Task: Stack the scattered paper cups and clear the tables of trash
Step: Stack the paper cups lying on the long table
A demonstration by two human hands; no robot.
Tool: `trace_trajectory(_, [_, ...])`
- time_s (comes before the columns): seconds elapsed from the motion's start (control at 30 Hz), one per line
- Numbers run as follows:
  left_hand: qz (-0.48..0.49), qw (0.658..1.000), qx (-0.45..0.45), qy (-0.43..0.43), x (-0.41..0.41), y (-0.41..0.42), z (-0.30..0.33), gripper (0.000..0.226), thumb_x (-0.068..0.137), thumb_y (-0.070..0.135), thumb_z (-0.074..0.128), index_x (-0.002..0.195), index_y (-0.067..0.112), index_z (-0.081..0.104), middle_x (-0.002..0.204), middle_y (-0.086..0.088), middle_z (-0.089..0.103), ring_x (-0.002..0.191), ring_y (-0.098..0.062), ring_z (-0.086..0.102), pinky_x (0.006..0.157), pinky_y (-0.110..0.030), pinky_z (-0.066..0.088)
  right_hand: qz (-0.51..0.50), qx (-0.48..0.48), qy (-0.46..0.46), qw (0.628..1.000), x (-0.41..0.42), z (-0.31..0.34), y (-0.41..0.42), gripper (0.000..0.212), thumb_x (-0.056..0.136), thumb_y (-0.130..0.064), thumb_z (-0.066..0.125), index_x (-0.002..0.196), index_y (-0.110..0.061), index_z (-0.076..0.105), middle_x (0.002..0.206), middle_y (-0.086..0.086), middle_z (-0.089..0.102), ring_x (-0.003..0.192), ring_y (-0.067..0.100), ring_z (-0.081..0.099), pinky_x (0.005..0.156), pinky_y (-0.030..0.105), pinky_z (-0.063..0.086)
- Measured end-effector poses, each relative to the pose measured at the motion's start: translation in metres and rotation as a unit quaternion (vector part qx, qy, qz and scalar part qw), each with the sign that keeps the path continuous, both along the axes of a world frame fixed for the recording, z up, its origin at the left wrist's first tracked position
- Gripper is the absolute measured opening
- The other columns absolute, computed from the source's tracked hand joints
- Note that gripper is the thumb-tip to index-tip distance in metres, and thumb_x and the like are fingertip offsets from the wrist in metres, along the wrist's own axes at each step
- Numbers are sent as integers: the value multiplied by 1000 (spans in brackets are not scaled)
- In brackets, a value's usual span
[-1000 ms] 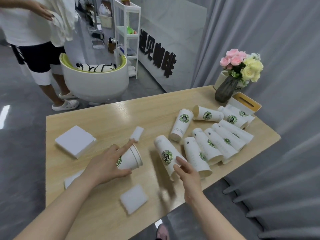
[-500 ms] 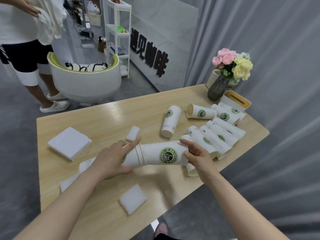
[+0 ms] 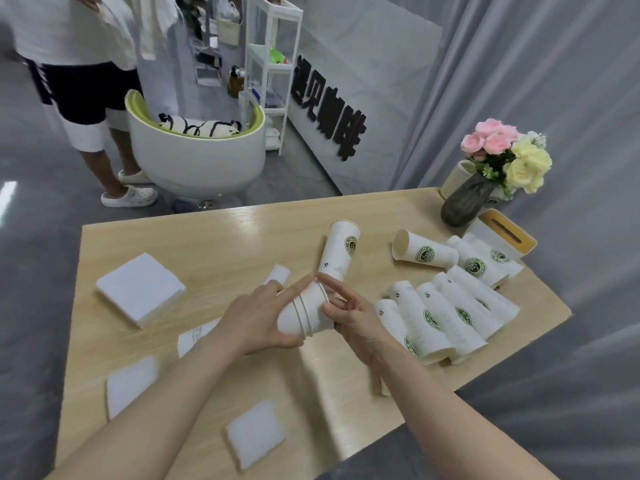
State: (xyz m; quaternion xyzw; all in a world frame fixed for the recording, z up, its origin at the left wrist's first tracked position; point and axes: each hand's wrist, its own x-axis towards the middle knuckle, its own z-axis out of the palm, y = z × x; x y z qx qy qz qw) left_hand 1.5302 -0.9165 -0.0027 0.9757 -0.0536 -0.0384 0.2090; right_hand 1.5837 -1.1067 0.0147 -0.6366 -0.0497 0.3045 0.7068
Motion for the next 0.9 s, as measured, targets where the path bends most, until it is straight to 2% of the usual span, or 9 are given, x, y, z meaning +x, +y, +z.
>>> trace_trajectory(0.1, [57, 998, -13, 2, 22, 15, 3, 98, 73, 65, 62, 145, 55, -5, 116, 5, 39, 108, -17, 46, 75, -31, 42, 14, -77, -61, 995, 51, 6, 3, 44, 88, -1, 61, 127, -21, 57, 107, 8, 65, 90, 10, 61, 78, 20, 48])
trace_trajectory(0.17, [89, 996, -19, 9, 33, 28, 5, 95, 73, 63, 62, 145, 55, 1, 112, 6, 38, 107, -16, 46, 72, -31, 41, 8, -155, -125, 980, 96, 10, 1, 44, 89, -1, 61, 126, -23, 57, 118, 6, 62, 101, 8, 59, 84, 16, 47])
trace_trajectory(0.23, [109, 994, -15, 17, 43, 39, 6, 95, 72, 63, 62, 144, 56, 1, 108, 9, 34, 106, -14, 45, 68, -30, 37, 10, -227, -179, 957, 142, 10, 1, 46, 88, 0, 61, 128, -21, 57, 125, 3, 57, 116, 12, 50, 98, 24, 41])
trace_trajectory(0.33, [141, 989, -20, 26, 53, 49, 6, 95, 72, 64, 62, 144, 56, 0, 106, 10, 32, 105, -13, 44, 68, -29, 36, 59, -312, -237, 918, 204, 0, 10, 47, 87, 0, 63, 130, -18, 57, 139, 7, 48, 129, 16, 41, 111, 33, 32])
trace_trajectory(0.43, [167, 985, -27, 31, 58, 54, 1, 96, 73, 66, 62, 145, 55, -1, 113, 9, 37, 108, -13, 44, 75, -30, 41, 123, -382, -260, 878, 244, -16, 25, 50, 86, -2, 64, 131, -22, 57, 148, 13, 34, 139, 23, 30, 115, 37, 24])
trace_trajectory(0.57, [185, 981, -37, 48, 59, 56, -7, 96, 73, 66, 62, 144, 56, -2, 116, 10, 37, 108, -12, 45, 78, -29, 43, 191, -422, -265, 846, 261, -31, 41, 47, 87, -10, 65, 131, -25, 57, 149, 11, 35, 138, 25, 33, 115, 45, 23])
trace_trajectory(0.7, [201, 977, -54, 55, 62, 57, -9, 95, 73, 65, 62, 144, 57, 0, 118, 11, 37, 106, -9, 44, 79, -28, 43, 184, -455, -298, 819, 262, -34, 48, 44, 85, -15, 67, 125, -31, 62, 133, 5, 49, 127, 21, 44, 109, 47, 28])
trace_trajectory(0.8, [200, 977, -58, 56, 64, 55, -9, 95, 73, 65, 62, 144, 57, -1, 113, 13, 35, 97, -6, 41, 73, -25, 40, 183, -452, -289, 824, 264, -33, 44, 43, 83, -14, 70, 122, -30, 64, 125, 5, 54, 121, 21, 49, 108, 47, 30])
trace_trajectory(0.9, [199, 976, -65, 62, 62, 52, -10, 96, 71, 67, 62, 142, 59, -3, 108, 15, 35, 93, -6, 41, 67, -24, 36, 173, -373, -237, 880, 263, -33, 34, 39, 81, 3, 66, 116, -15, 68, 127, 4, 61, 124, 20, 51, 106, 35, 36])
